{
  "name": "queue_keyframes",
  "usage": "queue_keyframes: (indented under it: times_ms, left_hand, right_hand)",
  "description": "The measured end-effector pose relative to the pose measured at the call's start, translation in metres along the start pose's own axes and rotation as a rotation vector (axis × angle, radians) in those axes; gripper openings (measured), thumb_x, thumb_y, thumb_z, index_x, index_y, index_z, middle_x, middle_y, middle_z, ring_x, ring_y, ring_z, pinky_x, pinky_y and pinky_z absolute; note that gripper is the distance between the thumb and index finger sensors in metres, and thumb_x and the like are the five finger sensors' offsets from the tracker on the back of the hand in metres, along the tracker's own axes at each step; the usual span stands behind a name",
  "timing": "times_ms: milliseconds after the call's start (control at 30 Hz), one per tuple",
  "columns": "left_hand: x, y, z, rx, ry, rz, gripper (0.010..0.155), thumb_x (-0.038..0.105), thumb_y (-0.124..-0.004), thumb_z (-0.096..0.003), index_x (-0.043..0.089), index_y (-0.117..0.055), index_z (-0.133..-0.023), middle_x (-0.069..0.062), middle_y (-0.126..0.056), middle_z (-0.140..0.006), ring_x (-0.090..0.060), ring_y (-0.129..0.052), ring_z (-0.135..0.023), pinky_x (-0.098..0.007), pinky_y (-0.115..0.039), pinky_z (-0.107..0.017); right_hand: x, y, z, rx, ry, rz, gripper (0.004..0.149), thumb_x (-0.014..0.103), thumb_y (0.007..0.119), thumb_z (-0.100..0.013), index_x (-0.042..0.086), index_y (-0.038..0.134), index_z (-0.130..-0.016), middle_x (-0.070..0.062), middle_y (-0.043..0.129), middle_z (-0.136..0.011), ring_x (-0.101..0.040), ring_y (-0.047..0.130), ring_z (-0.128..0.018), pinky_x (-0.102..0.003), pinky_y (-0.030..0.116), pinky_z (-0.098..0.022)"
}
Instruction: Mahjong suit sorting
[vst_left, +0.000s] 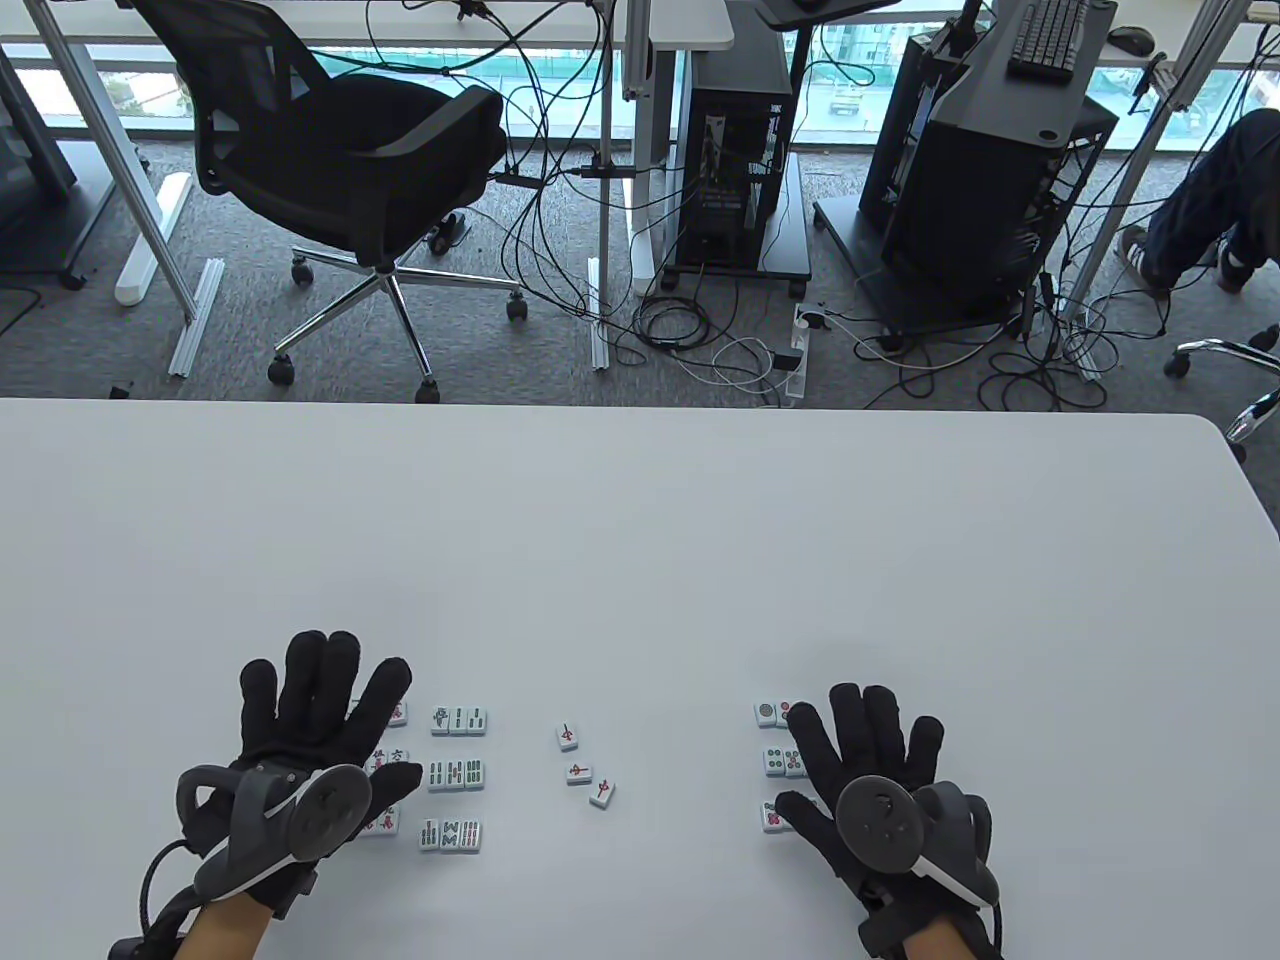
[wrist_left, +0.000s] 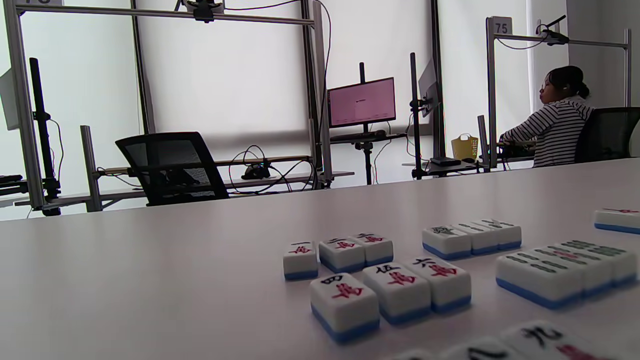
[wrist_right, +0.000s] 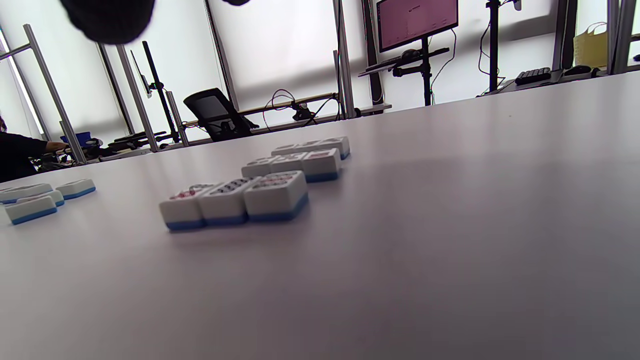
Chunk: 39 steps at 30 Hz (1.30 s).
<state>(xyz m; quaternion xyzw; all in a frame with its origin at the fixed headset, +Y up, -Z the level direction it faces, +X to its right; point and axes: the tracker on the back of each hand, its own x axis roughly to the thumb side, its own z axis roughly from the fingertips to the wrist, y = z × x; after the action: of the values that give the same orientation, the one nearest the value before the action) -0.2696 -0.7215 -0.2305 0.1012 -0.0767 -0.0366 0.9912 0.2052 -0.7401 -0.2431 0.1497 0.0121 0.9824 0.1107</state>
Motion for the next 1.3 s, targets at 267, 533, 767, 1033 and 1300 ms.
queue_keyframes:
  times_ms: [267,533,767,1033,1300]
  left_hand:
    - [-0.004,-0.004,0.003,-0.011,0.033,-0.023,0.091,0.08,-0.054,-0.0331,0.049,-0.002,-0.101,0.014,0.021,-0.105,-0.017,0.022,-0.105,-0.055,0.002,-0.078]
    - [-0.013,0.004,0.006,0.025,0.05,0.07,0.091,0.08,-0.055,-0.0333,0.048,-0.004,-0.102,0.014,0.02,-0.105,-0.017,0.021,-0.106,-0.055,0.002,-0.078]
    - [-0.018,0.006,0.006,0.03,0.051,0.157,0.091,0.079,-0.056,-0.0339,0.047,-0.005,-0.103,0.014,0.021,-0.105,-0.017,0.022,-0.105,-0.055,0.002,-0.078]
    - [-0.025,0.003,0.006,0.01,0.067,0.191,0.091,0.079,-0.057,-0.0348,0.047,-0.007,-0.104,0.014,0.02,-0.105,-0.017,0.022,-0.105,-0.055,0.002,-0.078]
    - [-0.025,0.004,0.006,0.019,0.059,0.195,0.091,0.078,-0.057,-0.0352,0.047,-0.007,-0.104,0.014,0.02,-0.106,-0.017,0.021,-0.105,-0.056,0.001,-0.078]
  right_hand:
    - [0.012,-0.007,0.001,-0.027,-0.062,-0.019,0.082,0.066,0.061,-0.048,0.035,0.017,-0.111,-0.009,0.004,-0.118,-0.039,0.0,-0.106,-0.074,0.017,-0.072]
    - [0.041,-0.036,-0.017,-0.103,-0.106,0.067,0.094,0.064,0.074,-0.045,0.032,0.016,-0.111,-0.012,0.021,-0.119,-0.046,0.03,-0.108,-0.07,0.051,-0.071]
    - [0.105,-0.037,-0.07,0.013,-0.143,0.176,0.095,0.061,0.079,-0.042,0.019,0.03,-0.112,-0.016,0.068,-0.105,-0.034,0.091,-0.057,-0.031,0.085,-0.03]
    - [0.158,0.031,-0.096,0.341,-0.195,0.256,0.081,0.053,0.084,-0.042,0.007,0.058,-0.104,-0.013,0.093,-0.065,-0.021,0.093,-0.024,-0.021,0.079,-0.009]
    - [0.18,0.06,-0.103,0.389,-0.2,0.329,0.074,0.048,0.085,-0.043,0.002,0.065,-0.097,-0.011,0.095,-0.056,-0.018,0.091,-0.018,-0.022,0.078,-0.007]
